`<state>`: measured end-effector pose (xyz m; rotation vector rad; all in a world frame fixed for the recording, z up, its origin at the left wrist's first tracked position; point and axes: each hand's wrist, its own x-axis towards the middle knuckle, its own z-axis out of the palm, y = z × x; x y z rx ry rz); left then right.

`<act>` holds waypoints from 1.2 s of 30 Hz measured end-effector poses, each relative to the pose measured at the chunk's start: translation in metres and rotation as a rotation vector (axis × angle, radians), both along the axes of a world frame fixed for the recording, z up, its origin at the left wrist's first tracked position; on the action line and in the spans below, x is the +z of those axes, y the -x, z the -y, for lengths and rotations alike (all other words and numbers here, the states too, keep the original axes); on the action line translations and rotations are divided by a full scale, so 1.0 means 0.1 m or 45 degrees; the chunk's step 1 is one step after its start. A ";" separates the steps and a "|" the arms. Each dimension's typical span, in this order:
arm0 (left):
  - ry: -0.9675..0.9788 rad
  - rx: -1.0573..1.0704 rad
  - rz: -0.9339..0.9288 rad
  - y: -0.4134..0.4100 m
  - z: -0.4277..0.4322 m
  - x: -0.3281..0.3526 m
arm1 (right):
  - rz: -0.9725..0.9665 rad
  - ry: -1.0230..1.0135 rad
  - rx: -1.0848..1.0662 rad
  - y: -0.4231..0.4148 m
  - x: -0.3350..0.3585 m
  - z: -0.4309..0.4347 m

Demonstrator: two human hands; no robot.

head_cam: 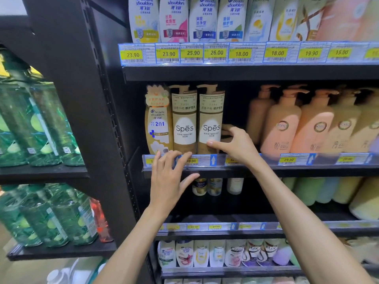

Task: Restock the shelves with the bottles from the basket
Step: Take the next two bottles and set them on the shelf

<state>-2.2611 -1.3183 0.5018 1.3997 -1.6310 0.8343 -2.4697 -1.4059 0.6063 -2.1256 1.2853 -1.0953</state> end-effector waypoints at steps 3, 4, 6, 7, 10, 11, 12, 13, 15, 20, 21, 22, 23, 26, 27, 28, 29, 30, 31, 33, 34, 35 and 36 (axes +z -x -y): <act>-0.018 -0.020 -0.020 0.00 0.00 0.00 | 0.004 -0.018 0.010 0.00 0.03 -0.06; -0.027 -0.033 -0.027 -0.01 0.01 0.01 | 0.003 -0.029 0.006 -0.01 0.04 -0.08; -0.043 -0.051 -0.034 -0.02 0.01 0.01 | -0.008 -0.041 -0.010 -0.01 0.05 -0.11; -0.049 -0.053 -0.034 -0.02 0.01 0.02 | -0.019 -0.042 -0.024 -0.02 0.05 -0.13; -0.061 -0.049 -0.033 -0.01 0.00 0.01 | -0.041 -0.059 -0.049 -0.04 0.06 -0.16; -0.064 -0.047 -0.029 -0.01 -0.01 0.01 | -0.047 -0.065 -0.053 -0.04 0.07 -0.17; -0.070 -0.045 -0.024 0.00 -0.01 0.02 | -0.057 -0.069 -0.061 -0.05 0.07 -0.18; -0.079 -0.042 -0.020 0.00 -0.01 0.02 | -0.069 -0.069 -0.073 -0.05 0.07 -0.20; -0.096 -0.037 -0.021 0.01 -0.03 0.03 | -0.096 -0.058 -0.097 -0.05 0.07 -0.22; -0.161 -0.050 -0.047 0.03 -0.09 0.10 | -0.106 -0.012 -0.025 0.04 0.04 -0.30; -0.175 -0.051 -0.051 0.03 -0.10 0.11 | -0.140 0.000 -0.011 0.08 0.04 -0.32; -0.189 -0.046 -0.052 0.03 -0.11 0.13 | -0.177 0.010 0.003 0.12 0.04 -0.35; -0.203 -0.035 -0.051 0.04 -0.12 0.14 | -0.215 0.020 0.014 0.16 0.05 -0.37; -0.244 0.004 -0.056 0.09 -0.17 0.19 | -0.347 0.089 0.017 0.31 0.06 -0.45; -0.256 0.013 -0.061 0.11 -0.20 0.22 | -0.408 0.114 0.012 0.37 0.06 -0.47; -0.271 0.016 -0.068 0.14 -0.22 0.26 | -0.483 0.136 0.007 0.43 0.07 -0.48; -0.287 0.012 -0.076 0.16 -0.25 0.31 | -0.563 0.153 0.000 0.50 0.07 -0.50; -0.314 0.011 -0.079 0.17 -0.28 0.37 | -0.636 0.166 -0.008 0.57 0.06 -0.51; -0.361 0.022 -0.067 0.18 -0.32 0.44 | -0.694 0.181 -0.018 0.64 0.05 -0.54; -0.520 0.089 -0.014 0.23 -0.38 0.56 | -0.769 0.226 -0.029 0.77 0.01 -0.59; -0.608 0.142 0.005 0.27 -0.41 0.61 | -0.797 0.260 -0.027 0.83 -0.03 -0.62; -0.687 0.200 0.015 0.34 -0.44 0.66 | -0.822 0.298 -0.018 0.89 -0.07 -0.65; -0.752 0.247 0.022 0.42 -0.47 0.69 | -0.845 0.335 -0.004 0.94 -0.11 -0.68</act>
